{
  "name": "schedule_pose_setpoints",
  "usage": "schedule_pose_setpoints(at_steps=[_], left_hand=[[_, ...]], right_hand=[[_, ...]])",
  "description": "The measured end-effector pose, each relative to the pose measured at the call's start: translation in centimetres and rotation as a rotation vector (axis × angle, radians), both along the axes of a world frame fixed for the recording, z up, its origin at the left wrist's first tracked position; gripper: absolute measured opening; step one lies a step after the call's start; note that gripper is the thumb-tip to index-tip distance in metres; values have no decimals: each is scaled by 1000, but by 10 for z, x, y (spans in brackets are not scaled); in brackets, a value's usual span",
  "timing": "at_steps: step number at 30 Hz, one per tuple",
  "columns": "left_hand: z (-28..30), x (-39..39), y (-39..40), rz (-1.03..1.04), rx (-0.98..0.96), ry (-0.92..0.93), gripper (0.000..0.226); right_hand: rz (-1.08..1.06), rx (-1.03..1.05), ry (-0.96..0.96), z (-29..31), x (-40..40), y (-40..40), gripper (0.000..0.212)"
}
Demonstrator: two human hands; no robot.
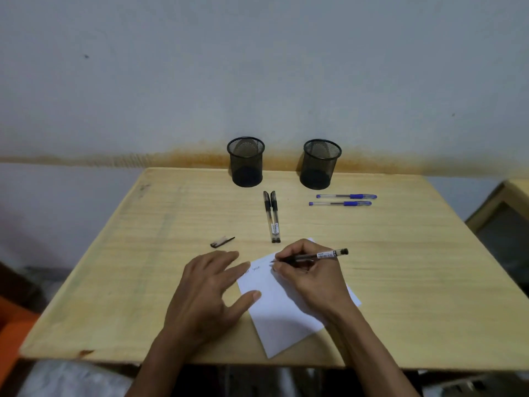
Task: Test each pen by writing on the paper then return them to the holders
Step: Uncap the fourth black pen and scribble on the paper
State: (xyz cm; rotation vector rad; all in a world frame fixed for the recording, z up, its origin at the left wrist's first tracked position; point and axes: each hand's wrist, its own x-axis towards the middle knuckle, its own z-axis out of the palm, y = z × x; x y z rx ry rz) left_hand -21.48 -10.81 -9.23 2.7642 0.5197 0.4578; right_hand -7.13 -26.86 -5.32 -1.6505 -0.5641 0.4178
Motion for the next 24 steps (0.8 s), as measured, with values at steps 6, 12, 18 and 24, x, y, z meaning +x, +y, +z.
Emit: schedule_pose_setpoints(at_steps=[6,12,18,24], left_hand=[[-5,1,1,-31,54,-92,56],[-4,2,2,-42,88,-88,49],[0,4,3,-25,33,10,50],[-1,2,4,-24,25,22,54]], right_hand=[[28,-88,-67,0,6,16,12],[-11,-161,-85,-11,7,26,17],[-14,-232,-242,-19,12,27,20],[-4,-234,-284,-21,13,28,24]])
